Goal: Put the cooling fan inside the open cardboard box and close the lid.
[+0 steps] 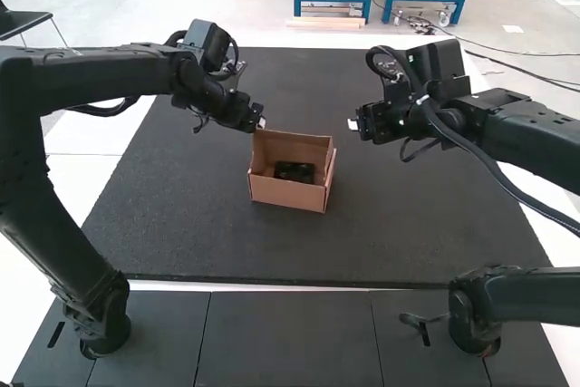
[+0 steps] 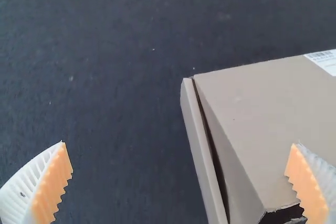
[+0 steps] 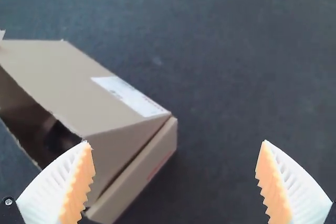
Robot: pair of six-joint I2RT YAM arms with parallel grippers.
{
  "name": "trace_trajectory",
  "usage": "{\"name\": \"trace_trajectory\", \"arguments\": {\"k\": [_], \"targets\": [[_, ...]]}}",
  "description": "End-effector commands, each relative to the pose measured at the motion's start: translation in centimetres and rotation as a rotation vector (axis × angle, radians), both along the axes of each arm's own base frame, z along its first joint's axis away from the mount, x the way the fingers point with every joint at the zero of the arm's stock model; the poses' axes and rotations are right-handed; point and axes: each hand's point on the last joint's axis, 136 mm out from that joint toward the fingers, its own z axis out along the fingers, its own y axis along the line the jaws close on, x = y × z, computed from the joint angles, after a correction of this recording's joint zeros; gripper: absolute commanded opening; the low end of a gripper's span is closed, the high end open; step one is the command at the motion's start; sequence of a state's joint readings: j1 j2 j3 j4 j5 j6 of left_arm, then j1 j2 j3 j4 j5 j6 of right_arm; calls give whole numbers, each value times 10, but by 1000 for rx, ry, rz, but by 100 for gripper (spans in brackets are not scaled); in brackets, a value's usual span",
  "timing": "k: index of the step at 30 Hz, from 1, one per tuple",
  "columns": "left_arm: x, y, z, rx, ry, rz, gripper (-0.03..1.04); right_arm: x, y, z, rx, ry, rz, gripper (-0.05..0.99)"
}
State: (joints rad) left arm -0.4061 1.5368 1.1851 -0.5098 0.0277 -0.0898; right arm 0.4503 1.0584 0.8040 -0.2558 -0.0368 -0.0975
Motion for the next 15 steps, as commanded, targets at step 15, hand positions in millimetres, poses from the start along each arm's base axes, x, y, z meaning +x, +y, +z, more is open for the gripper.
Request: {"name": "trace_trajectory", "arguments": {"k": [15], "targets": [[-5,-2,-41,0,10,-28,96,10,-3,21,19,-45,-14,70]]}}
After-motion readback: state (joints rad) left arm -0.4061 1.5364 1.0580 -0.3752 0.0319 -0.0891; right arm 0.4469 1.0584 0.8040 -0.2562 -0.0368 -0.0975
